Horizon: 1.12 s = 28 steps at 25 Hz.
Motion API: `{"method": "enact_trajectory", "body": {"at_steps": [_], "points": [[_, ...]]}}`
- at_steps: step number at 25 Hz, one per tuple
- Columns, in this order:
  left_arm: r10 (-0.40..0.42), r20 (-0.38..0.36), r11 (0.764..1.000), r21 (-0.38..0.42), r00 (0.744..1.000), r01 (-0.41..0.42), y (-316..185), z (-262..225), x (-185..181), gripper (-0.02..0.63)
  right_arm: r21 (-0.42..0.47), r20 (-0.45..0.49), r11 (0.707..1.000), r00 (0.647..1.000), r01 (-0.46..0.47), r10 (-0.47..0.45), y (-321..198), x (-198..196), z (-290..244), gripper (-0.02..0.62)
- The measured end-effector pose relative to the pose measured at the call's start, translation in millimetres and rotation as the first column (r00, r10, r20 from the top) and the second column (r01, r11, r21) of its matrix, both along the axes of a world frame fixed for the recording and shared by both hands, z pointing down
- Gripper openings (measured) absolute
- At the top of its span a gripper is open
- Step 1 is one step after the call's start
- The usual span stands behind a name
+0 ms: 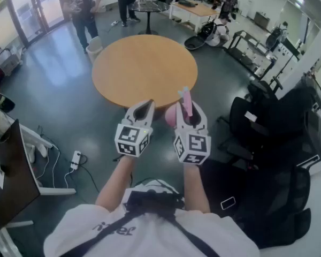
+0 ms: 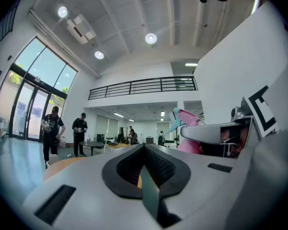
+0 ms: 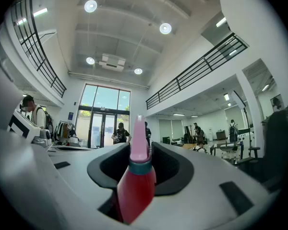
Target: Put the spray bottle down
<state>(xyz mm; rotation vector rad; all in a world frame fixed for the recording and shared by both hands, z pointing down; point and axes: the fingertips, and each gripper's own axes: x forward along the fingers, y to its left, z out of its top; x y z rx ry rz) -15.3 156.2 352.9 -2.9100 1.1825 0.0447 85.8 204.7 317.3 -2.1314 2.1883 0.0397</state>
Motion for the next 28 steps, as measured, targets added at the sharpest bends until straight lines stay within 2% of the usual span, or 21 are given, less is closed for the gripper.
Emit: {"method": "enact_trajectory", "body": {"at_steps": [5, 10, 14, 18, 22, 28], "points": [[0.002, -0.01, 1.0, -0.004, 1.0, -0.002, 7.0, 2.6, -9.1, 0.009, 0.009, -0.008, 1.0, 1.0, 0.006, -0.006, 2.7, -11.9, -3.3, 0.161], [0.013, -0.01, 1.0, -0.021, 1.0, -0.013, 12.3, 12.5, -26.0, 0.009, 0.007, 0.025, 1.0, 1.0, 0.003, -0.003, 5.3, -27.9, 3.1, 0.163], [0.007, -0.032, 1.0, -0.027, 0.999, -0.008, 13.8, 15.9, -45.5, 0.009, 0.0, 0.004, 1.0, 1.0, 0.008, -0.008, 7.9, -49.0, 7.1, 0.163], [-0.01, -0.038, 0.997, -0.076, 0.999, 0.007, 8.7, 31.8, -55.1, 0.009, -0.028, 0.016, 1.0, 1.0, -0.008, 0.008, 8.8, -59.2, 19.2, 0.163], [-0.024, -0.043, 0.992, -0.128, 0.999, 0.018, -1.5, 46.1, -56.9, 0.009, -0.04, 0.024, 0.999, 1.0, -0.004, 0.005, -6.5, -65.3, 18.8, 0.163], [-0.072, -0.048, 0.993, -0.1, 0.996, 0.067, -40.8, 39.3, -56.4, 0.009, -0.018, 0.028, 0.998, 0.998, 0.063, -0.062, -56.2, -67.4, 16.4, 0.163]]}}
